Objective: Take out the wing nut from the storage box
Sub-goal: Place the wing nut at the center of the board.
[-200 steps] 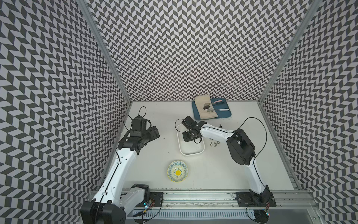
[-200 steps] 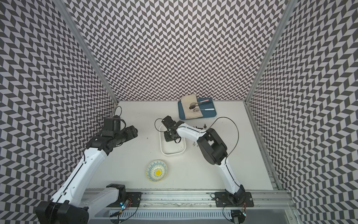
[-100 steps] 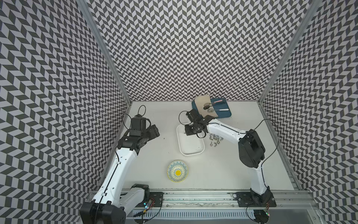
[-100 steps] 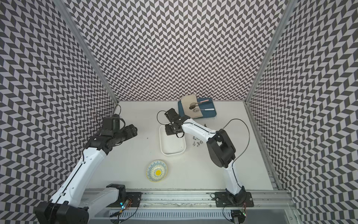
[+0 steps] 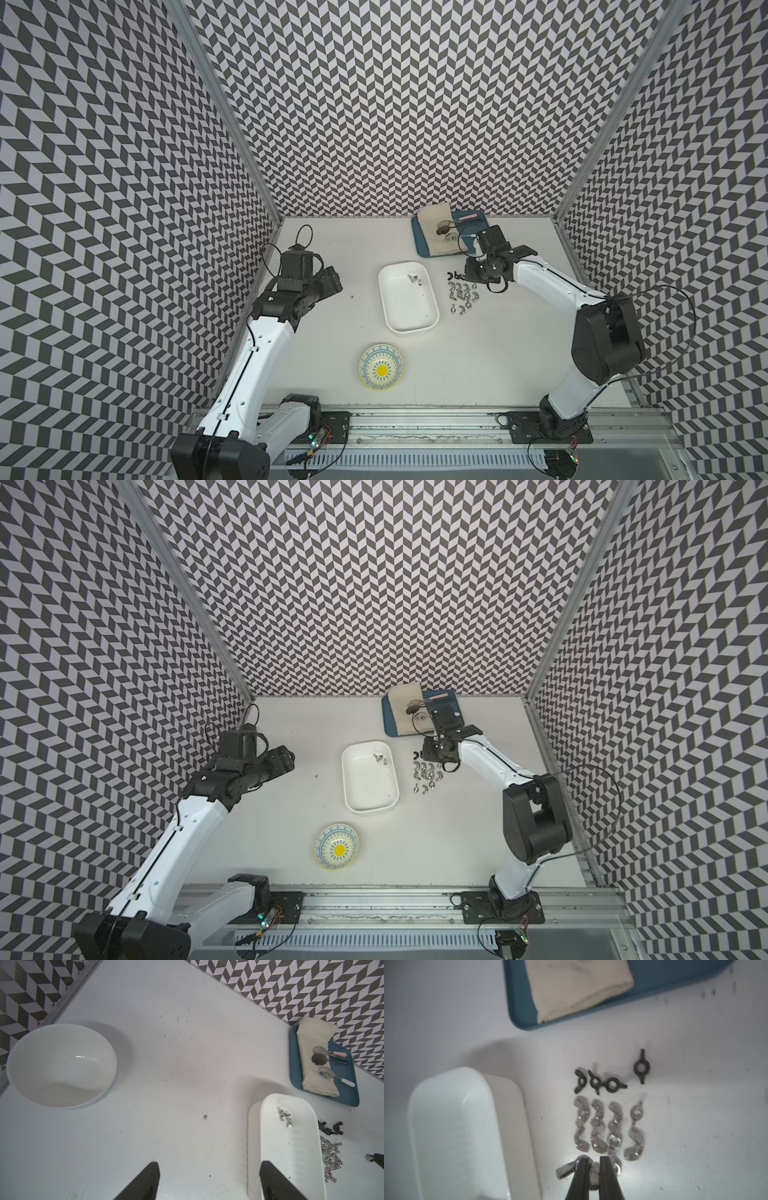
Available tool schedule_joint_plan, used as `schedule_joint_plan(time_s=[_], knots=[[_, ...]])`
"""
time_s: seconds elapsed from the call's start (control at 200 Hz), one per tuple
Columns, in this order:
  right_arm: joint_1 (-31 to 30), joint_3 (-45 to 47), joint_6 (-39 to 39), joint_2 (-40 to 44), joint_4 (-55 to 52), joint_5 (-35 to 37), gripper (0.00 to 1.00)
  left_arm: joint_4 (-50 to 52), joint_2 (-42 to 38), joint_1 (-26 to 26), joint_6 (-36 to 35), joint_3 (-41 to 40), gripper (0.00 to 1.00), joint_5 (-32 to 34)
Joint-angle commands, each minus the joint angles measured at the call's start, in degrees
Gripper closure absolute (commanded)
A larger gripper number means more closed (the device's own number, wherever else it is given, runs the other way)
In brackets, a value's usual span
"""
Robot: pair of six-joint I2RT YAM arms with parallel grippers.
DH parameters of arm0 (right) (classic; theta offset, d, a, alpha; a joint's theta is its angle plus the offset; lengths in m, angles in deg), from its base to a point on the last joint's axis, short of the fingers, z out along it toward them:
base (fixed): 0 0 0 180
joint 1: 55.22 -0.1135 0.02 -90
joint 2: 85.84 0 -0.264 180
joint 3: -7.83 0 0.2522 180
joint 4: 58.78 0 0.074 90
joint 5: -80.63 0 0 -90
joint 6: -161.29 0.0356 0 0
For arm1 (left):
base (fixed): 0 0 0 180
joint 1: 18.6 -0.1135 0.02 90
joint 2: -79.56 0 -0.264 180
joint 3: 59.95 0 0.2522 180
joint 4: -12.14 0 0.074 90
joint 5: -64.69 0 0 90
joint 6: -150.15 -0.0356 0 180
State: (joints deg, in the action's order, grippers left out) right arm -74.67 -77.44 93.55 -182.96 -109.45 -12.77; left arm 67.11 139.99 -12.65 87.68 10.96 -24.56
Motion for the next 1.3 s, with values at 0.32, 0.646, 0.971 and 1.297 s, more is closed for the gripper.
schedule_joint_plan(time_s=[0.32, 0.646, 0.971, 1.297], knots=[[2.0, 12.2, -1.7, 2.9, 4.3, 0.7, 0.94, -1.0, 0.6, -0.3, -0.5, 0.4, 0.20, -0.5], [2.1, 14.3, -0.7, 0.5, 7.9, -0.3, 0.94, -0.8, 0.4, -0.3, -0.5, 0.3, 0.20, -0.3], [2.3, 15.2, -0.6, -1.6, 9.5, -0.7, 0.91, -1.0, 0.6, -0.4, -0.5, 0.3, 0.20, 0.0], [2.5, 15.1, -0.6, -1.4, 8.8, -0.6, 0.77, -1.4, 0.9, -0.3, -0.5, 0.1, 0.20, 0.0]])
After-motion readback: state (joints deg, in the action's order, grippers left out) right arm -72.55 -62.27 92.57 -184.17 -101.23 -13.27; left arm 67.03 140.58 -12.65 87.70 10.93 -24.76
